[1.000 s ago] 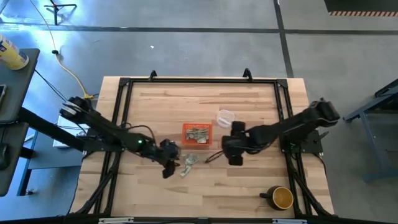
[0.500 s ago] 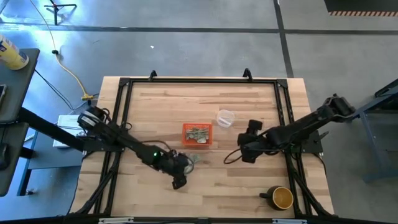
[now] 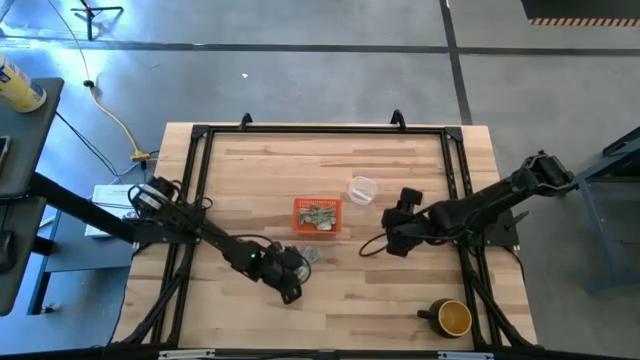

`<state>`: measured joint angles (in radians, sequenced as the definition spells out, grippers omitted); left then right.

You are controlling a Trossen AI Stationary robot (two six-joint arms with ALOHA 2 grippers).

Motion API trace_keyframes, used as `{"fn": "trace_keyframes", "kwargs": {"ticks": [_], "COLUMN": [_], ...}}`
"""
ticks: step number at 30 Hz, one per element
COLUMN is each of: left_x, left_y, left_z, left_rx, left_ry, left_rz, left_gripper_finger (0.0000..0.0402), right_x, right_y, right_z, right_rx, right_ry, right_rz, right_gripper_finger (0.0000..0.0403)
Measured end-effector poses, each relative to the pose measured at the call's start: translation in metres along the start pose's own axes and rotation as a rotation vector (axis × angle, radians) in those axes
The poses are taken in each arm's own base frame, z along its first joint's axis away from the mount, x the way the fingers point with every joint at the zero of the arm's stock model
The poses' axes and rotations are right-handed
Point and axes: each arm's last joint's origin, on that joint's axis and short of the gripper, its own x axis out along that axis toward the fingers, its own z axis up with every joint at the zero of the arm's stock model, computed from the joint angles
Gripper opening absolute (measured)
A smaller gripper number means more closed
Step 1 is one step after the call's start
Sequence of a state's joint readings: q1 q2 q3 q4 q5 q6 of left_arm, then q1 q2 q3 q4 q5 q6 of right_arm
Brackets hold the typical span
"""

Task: Pick and place Stevia / Truvia into bins
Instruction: Put the stevia packet into the basket

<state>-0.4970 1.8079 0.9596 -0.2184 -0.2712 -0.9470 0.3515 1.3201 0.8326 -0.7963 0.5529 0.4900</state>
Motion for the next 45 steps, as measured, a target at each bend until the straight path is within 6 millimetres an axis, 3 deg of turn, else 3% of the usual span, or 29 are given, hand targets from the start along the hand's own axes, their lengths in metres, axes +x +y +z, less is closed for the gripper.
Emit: {"fn": "trace_keyframes", "kwargs": {"ticks": [6, 9, 21, 27, 31, 35, 40, 45], "left_x": [0.003, 0.003, 0.002, -0.023, -0.057, -0.068, -0.065, -0.057], "left_y": [0.002, 0.005, 0.011, 0.016, 0.009, 0.009, 0.03, 0.064], "left_z": [-0.002, -0.004, -0.005, 0.0, 0.019, 0.042, 0.082, 0.126], "left_rx": [0.046, 0.116, 0.251, 0.281, 0.367, 0.446, 0.493, 0.491], "left_ry": [0.004, -0.01, -0.01, 0.066, 0.031, -0.029, -0.055, -0.057], "left_rz": [0.041, 0.092, 0.172, 0.228, 0.261, 0.279, 0.318, 0.193], "left_gripper_finger": [0.023, 0.021, 0.0024, 0.003, 0.0024, 0.0023, 0.0027, 0.0031], "right_x": [0.003, 0.004, 0.005, 0.005, 0.005, 0.005, 0.005, 0.005], "right_y": [-0.005, -0.007, -0.009, -0.009, -0.01, -0.01, -0.009, -0.007], "right_z": [0.002, 0.003, 0.004, 0.004, 0.004, 0.005, 0.005, 0.004], "right_rx": [0.003, 0.01, 0.02, 0.042, 0.043, 0.046, 0.048, 0.049], "right_ry": [0.008, 0.006, 0.0, 0.0, -0.009, -0.021, -0.012, 0.001], "right_rz": [-0.015, -0.033, -0.058, -0.06, -0.071, -0.085, -0.06, -0.024], "right_gripper_finger": [0.0209, 0.0209, 0.0209, 0.0209, 0.0209, 0.0209, 0.0209, 0.0209]}}
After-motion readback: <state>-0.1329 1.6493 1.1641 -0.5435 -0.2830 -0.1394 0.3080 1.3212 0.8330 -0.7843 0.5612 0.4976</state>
